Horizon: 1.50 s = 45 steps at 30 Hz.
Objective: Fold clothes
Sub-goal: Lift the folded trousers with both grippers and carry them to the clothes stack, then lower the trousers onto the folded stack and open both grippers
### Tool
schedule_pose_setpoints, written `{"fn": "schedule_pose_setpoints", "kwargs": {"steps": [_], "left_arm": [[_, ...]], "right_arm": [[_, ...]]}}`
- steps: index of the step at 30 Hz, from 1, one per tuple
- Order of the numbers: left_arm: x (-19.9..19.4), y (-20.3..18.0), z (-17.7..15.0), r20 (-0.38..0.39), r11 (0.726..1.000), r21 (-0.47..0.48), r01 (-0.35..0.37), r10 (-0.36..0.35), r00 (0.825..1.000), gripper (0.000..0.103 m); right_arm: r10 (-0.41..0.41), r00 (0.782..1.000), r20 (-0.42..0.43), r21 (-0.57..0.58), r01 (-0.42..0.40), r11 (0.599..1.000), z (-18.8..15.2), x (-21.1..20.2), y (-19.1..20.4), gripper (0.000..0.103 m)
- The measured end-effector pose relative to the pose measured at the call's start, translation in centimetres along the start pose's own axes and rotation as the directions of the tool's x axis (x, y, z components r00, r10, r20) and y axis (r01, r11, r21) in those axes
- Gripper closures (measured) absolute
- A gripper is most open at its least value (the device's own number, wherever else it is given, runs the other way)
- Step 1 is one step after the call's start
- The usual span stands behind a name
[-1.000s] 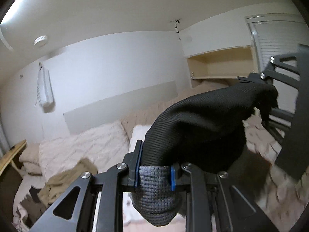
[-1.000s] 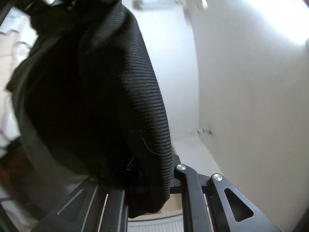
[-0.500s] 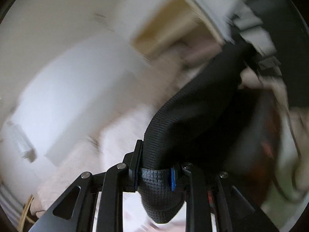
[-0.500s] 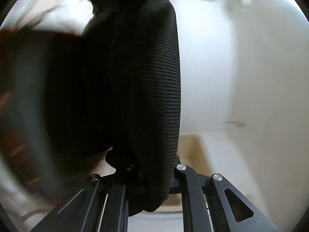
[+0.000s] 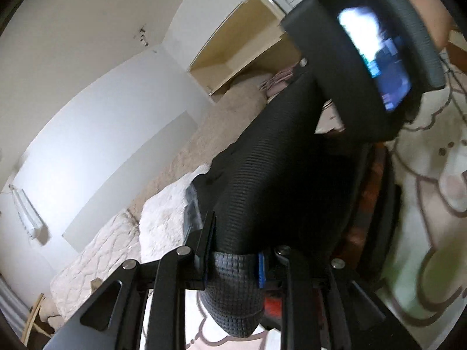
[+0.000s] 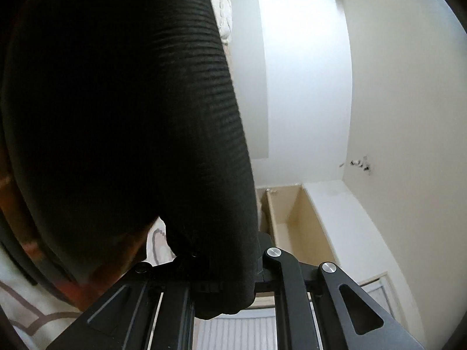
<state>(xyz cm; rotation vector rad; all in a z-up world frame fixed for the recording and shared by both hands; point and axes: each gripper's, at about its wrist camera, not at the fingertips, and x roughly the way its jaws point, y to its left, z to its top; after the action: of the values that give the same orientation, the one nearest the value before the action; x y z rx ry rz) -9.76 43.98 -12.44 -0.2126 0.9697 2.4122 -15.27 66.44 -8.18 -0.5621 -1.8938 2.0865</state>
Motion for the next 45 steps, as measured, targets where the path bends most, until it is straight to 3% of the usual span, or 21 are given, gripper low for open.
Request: {"fn": "schedule_pose_setpoints", "kwargs": {"steps": [4, 9, 10, 12, 13, 14, 17, 22, 25, 28, 30, 32, 34, 35, 36, 38, 39, 40, 41, 43, 45], "left_arm": [[0.0, -2.4, -1.4, -0.033, 0.998, 0.035, 0.045, -0.044, 0.998, 0.081], [-1.3, -4.5, -3.6, -0.028, 0.996, 0.071, 0.056, -0.054, 0.998, 0.076], [-1.6, -4.5, -3.8, -0.03, 0.996, 0.061, 0.061, -0.059, 0.998, 0.073], [-1.9, -4.3, -4.0, -0.041, 0.996, 0.034, 0.084, -0.083, 0.996, 0.063], [-1.6, -4.2, -3.7, -0.046, 0.995, 0.023, 0.097, -0.096, 0.994, 0.059], [-1.5, -4.2, -3.7, -0.049, 0.994, 0.013, 0.11, -0.109, 0.993, 0.057], [-3.4, -5.1, -3.7, -0.05, 0.989, -0.009, 0.145, -0.146, 0.988, 0.056], [-4.6, -3.6, -4.6, -0.058, 0.971, -0.069, 0.23, -0.234, 0.971, 0.056], [-4.0, -2.6, -4.9, -0.068, 0.953, -0.115, 0.28, -0.288, 0.955, 0.056], [-4.6, -2.0, -5.4, -0.067, 0.938, -0.153, 0.313, -0.325, 0.943, 0.056], [-5.3, -1.3, -5.8, -0.063, 0.921, -0.193, 0.338, -0.355, 0.933, 0.056], [-6.0, -0.5, -6.0, -0.058, 0.903, -0.234, 0.36, -0.382, 0.922, 0.056], [-6.8, 0.3, -6.3, -0.057, 0.889, -0.268, 0.372, -0.4, 0.915, 0.056], [-7.2, 0.8, -6.6, -0.058, 0.883, -0.285, 0.374, -0.405, 0.912, 0.056], [-7.6, 1.2, -6.9, -0.059, 0.877, -0.299, 0.376, -0.41, 0.91, 0.056], [-8.5, 2.2, -7.4, -0.064, 0.868, -0.326, 0.376, -0.417, 0.907, 0.056], [-9.0, 2.8, -7.7, -0.067, 0.862, -0.34, 0.375, -0.42, 0.905, 0.056], [-9.4, 3.4, -8.0, -0.069, 0.857, -0.354, 0.373, -0.422, 0.904, 0.056], [-9.9, 4.0, -8.3, -0.07, 0.852, -0.371, 0.37, -0.423, 0.903, 0.056], [-10.8, 5.1, -8.8, -0.07, 0.844, -0.397, 0.36, -0.42, 0.905, 0.056], [-11.8, 6.2, -9.4, -0.068, 0.843, -0.414, 0.345, -0.406, 0.911, 0.056]], "right_arm": [[0.095, 0.995, -0.036, -0.052, -0.097, 0.994, -2.7, 0.6, 2.9, 0.093], [0.074, 0.997, -0.037, -0.055, -0.076, 0.996, -5.0, 0.9, 4.8, 0.092], [0.053, 0.998, -0.032, -0.054, -0.055, 0.997, -5.4, 0.8, 4.7, 0.087], [0.008, 1.0, -0.027, -0.05, -0.009, 0.999, -6.4, 0.7, 4.4, 0.058], [-0.015, 1.0, -0.028, -0.043, 0.014, 0.999, -7.1, 0.7, 4.0, 0.035], [-0.02, 0.999, -0.034, -0.035, 0.019, 0.999, -7.8, 0.7, 3.5, 0.028], [0.001, 0.998, -0.07, -0.015, -0.002, 1.0, -10.0, 0.9, 2.2, 0.029], [0.065, 0.991, -0.121, 0.044, -0.06, 0.997, -12.4, 0.2, 0.6, 0.029], [0.101, 0.982, -0.158, 0.052, -0.094, 0.994, -4.2, 0.2, -0.4, 0.029], [0.201, 0.952, -0.23, 0.15, -0.169, 0.974, -3.8, 0.8, -1.1, 0.029], [0.283, 0.922, -0.265, 0.28, -0.207, 0.937, -4.7, 1.2, -2.2, 0.029], [0.364, 0.902, -0.233, 0.473, -0.222, 0.853, -4.1, 1.1, -4.4, 0.028], [0.404, 0.905, -0.135, 0.671, -0.216, 0.709, -2.2, -1.1, -6.3, 0.028], [0.401, 0.913, -0.079, 0.752, -0.21, 0.625, 1.4, -4.6, -7.1, 0.028], [0.394, 0.919, -0.024, 0.807, -0.215, 0.55, 2.8, -8.7, -6.8, 0.028], [0.368, 0.924, 0.103, 0.87, -0.263, 0.417, 7.6, -11.6, -8.7, 0.028], [0.355, 0.921, 0.163, 0.871, -0.303, 0.387, 10.9, -13.0, -9.5, 0.028], [0.349, 0.915, 0.203, 0.86, -0.337, 0.383, 14.7, -14.8, -10.1, 0.028], [0.349, 0.909, 0.229, 0.845, -0.363, 0.391, 13.8, -14.6, -8.2, 0.028], [0.369, 0.897, 0.242, 0.817, -0.393, 0.421, 17.1, -14.4, -6.9, 0.028], [0.425, 0.878, 0.22, 0.823, -0.401, 0.403, 19.1, -12.1, -5.2, 0.028]]}}
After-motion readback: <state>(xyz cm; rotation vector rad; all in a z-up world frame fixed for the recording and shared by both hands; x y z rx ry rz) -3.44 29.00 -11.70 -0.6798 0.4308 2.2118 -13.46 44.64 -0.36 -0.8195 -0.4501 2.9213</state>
